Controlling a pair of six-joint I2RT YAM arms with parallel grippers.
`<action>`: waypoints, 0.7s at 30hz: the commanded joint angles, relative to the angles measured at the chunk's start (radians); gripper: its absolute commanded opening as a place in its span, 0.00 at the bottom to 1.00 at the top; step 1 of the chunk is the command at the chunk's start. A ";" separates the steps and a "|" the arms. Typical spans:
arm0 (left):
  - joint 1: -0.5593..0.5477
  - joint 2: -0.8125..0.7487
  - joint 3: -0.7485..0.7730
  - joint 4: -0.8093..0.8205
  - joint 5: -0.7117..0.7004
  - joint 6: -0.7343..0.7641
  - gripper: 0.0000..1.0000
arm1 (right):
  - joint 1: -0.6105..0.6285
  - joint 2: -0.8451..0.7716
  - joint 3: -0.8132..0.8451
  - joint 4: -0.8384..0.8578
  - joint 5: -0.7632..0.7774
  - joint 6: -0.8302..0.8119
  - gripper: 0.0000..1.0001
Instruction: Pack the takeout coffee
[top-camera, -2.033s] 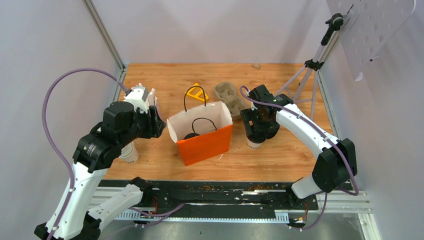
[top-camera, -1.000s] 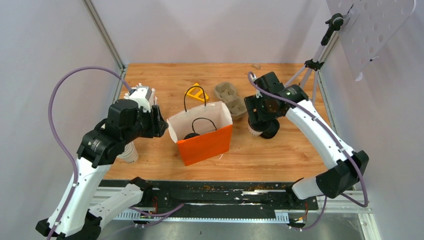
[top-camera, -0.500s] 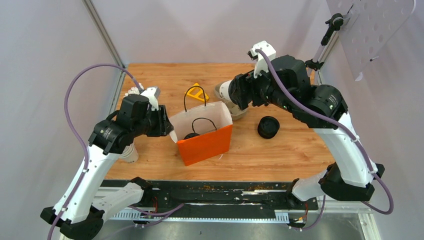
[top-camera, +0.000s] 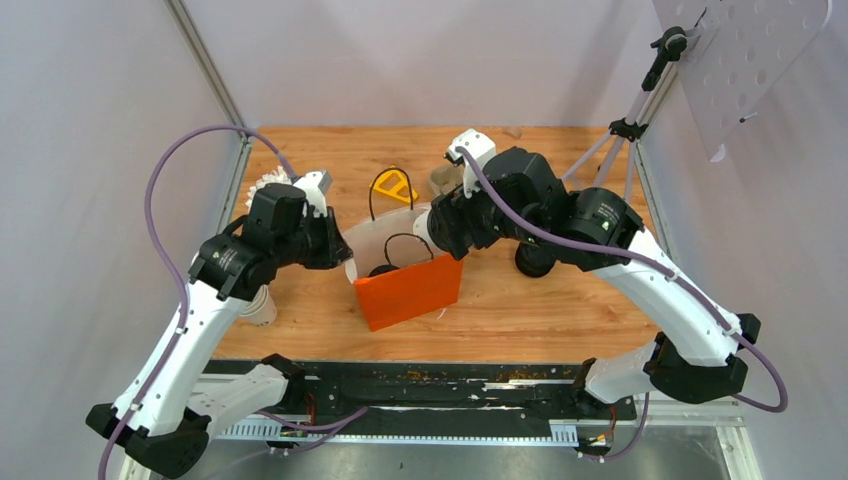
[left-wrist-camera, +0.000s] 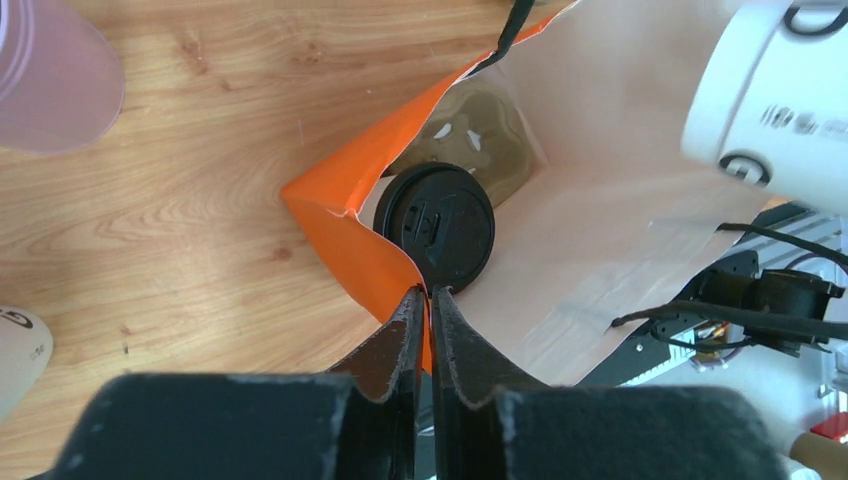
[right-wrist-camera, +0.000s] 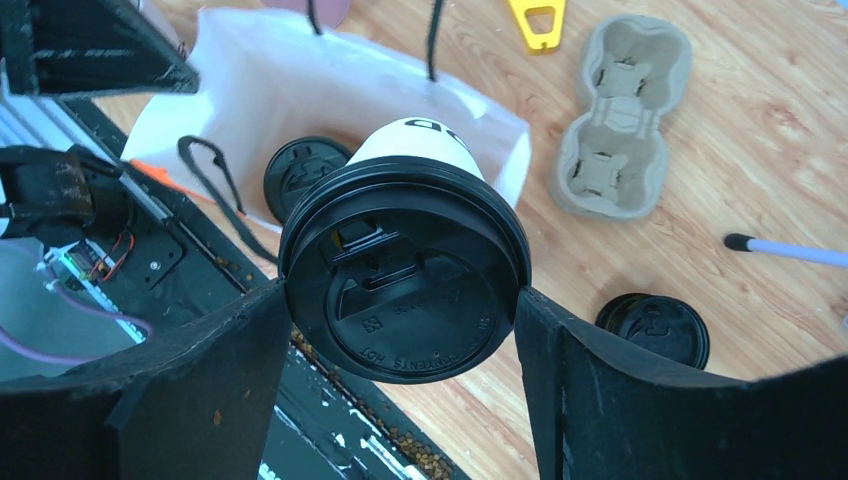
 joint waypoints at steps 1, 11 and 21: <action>-0.001 0.015 0.004 0.095 0.013 0.058 0.11 | 0.057 0.008 -0.019 0.020 0.031 0.024 0.70; -0.001 0.022 0.013 0.181 0.063 0.106 0.12 | 0.192 0.060 -0.047 -0.020 0.088 -0.004 0.69; -0.001 -0.034 0.054 -0.091 0.129 0.077 0.55 | 0.284 0.050 -0.159 0.028 0.157 -0.036 0.69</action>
